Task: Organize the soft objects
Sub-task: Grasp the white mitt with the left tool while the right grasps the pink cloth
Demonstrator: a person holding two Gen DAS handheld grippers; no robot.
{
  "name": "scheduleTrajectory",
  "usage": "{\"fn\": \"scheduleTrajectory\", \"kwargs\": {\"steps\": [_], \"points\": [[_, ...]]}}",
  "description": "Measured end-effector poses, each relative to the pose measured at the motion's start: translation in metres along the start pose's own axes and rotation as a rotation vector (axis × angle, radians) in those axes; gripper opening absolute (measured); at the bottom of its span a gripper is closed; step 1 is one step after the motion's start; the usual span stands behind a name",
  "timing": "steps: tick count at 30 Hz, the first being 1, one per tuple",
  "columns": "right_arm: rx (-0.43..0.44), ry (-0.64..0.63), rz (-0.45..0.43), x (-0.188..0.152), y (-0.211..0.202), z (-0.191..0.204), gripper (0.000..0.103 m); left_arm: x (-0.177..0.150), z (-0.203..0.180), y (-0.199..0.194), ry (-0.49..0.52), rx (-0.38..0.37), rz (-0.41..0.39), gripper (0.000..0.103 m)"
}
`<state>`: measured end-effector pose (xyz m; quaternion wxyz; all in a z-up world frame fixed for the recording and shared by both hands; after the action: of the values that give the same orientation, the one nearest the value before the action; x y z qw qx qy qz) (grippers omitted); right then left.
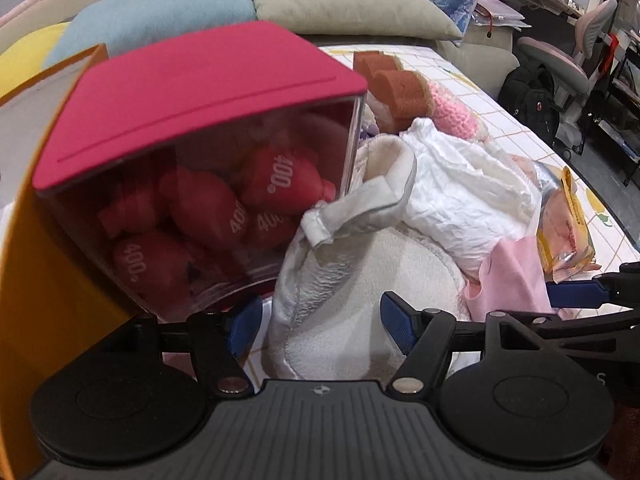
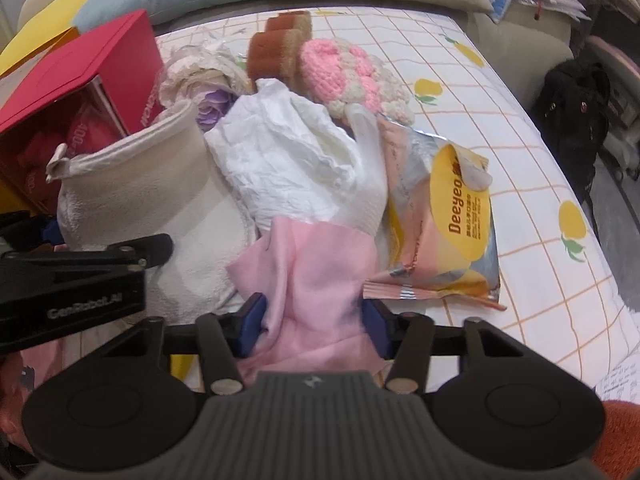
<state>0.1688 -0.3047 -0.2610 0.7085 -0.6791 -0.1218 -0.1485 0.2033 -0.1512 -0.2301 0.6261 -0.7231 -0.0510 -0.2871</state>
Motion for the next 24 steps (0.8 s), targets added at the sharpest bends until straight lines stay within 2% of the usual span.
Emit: {"fn": "scheduleTrajectory", "kwargs": {"steps": [2,5,7,11,12,13,15,24], "points": [[0.003,-0.01,-0.006,0.001,-0.001,0.001,0.035,-0.001,-0.002,-0.002,0.008,-0.01,-0.006,0.071],[0.009,-0.021,-0.013,0.0,-0.004,0.004,0.023,-0.004,-0.006,-0.005,0.025,-0.023,-0.007,0.055],[0.014,-0.026,-0.015,0.0,-0.005,0.005,0.018,-0.004,-0.011,-0.006,0.037,-0.028,-0.004,0.039],[0.025,-0.021,-0.016,0.001,-0.004,0.004,0.013,-0.004,-0.017,-0.009,0.082,-0.02,0.002,0.021],[0.028,-0.017,-0.017,0.001,-0.005,0.004,0.013,-0.004,-0.016,-0.01,0.085,-0.016,0.002,0.01],[0.032,-0.012,-0.018,0.0,-0.006,0.003,0.012,-0.005,-0.016,-0.01,0.082,-0.02,0.007,0.005],[0.04,-0.002,-0.023,0.001,-0.009,0.002,0.012,-0.007,-0.013,-0.013,0.059,-0.048,0.013,0.005],[0.104,0.032,-0.06,-0.004,-0.036,0.001,0.012,-0.013,-0.01,-0.06,0.031,-0.087,-0.057,0.005]]}}
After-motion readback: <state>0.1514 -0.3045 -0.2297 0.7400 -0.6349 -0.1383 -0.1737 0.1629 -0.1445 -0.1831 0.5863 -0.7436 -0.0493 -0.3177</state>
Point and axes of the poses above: each gripper's, at about its wrist camera, not at the fingertips, and y roughly the way its jaws point, z to its left, x to its top, the point moved 10 cm from there along y, roughly the way its jaws point, and after that the axes turned 7 degrees about z, right-handed, at the moved point
